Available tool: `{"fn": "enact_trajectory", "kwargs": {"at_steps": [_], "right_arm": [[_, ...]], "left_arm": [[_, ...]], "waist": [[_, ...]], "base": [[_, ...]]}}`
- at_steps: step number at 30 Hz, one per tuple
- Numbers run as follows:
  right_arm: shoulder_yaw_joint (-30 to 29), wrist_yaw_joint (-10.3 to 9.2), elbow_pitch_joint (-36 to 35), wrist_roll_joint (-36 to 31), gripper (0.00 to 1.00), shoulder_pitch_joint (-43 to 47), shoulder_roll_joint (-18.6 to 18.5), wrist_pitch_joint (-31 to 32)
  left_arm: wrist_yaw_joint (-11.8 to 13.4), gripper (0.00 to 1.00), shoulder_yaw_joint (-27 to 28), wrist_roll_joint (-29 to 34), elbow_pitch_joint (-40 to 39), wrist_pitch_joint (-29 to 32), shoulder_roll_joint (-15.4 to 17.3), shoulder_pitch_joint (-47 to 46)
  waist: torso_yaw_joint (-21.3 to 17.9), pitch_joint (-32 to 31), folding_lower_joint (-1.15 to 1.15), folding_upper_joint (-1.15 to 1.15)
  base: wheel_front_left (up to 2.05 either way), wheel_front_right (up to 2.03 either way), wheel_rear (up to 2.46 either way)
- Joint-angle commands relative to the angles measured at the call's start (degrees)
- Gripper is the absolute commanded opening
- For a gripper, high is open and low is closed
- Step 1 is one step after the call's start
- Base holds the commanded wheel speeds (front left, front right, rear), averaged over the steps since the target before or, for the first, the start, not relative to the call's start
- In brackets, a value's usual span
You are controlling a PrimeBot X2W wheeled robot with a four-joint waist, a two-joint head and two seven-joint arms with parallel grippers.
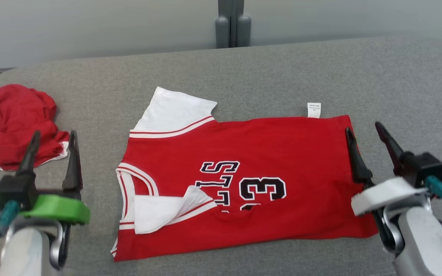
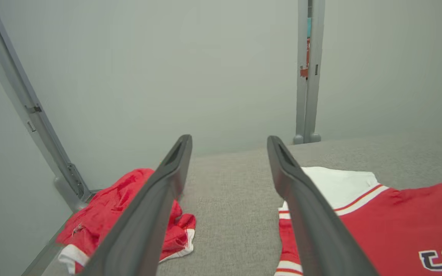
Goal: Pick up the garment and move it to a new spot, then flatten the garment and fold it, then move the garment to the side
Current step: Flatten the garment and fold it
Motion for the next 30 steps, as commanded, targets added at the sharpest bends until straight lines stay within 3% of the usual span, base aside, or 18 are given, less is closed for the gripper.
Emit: {"fn": "enact_trajectory", "kwargs": {"at_steps": [1, 5, 15, 23, 30], "right_arm": [[0.51, -0.07, 1.17, 0.43, 1.0, -3.15, -0.69, 0.59], [1.99, -0.07, 7.38, 2.1, 1.0, -12.48, -3.17, 6.09], [8.35, -0.07, 15.45, 8.34, 1.0, -28.53, -6.06, 17.53], [12.88, -0.07, 16.5, 13.54, 1.0, -34.35, -6.41, 19.03], [15.69, -0.07, 16.26, 15.83, 1.0, -37.34, -6.15, 17.77]], "left_arm": [[-0.14, 1.0, -1.32, -0.95, 1.41, 0.01, 1.77, -3.31], [-0.13, 1.0, -7.02, -5.78, 7.95, 0.26, 6.56, -14.82], [-0.15, 1.0, -25.67, -19.77, 19.77, 10.74, 15.24, -38.85], [-0.14, 1.0, -40.55, -29.23, 25.37, 17.66, 19.2, -49.35], [-0.14, 1.0, -48.85, -36.31, 29.76, 20.69, 20.92, -53.1]], "waist": [[-1.49, 2.44, 0.0, 0.0], [-3.14, 5.89, 0.0, 0.0], [-7.29, 15.69, 0.0, 0.0], [-10.05, 21.65, 0.0, 0.0], [-12.09, 24.7, 0.0, 0.0]], "base": [[0.0, 0.0, 0.0], [0.0, 0.0, 0.0], [0.0, 0.0, 0.0], [0.0, 0.0, 0.0], [0.0, 0.0, 0.0]]}}
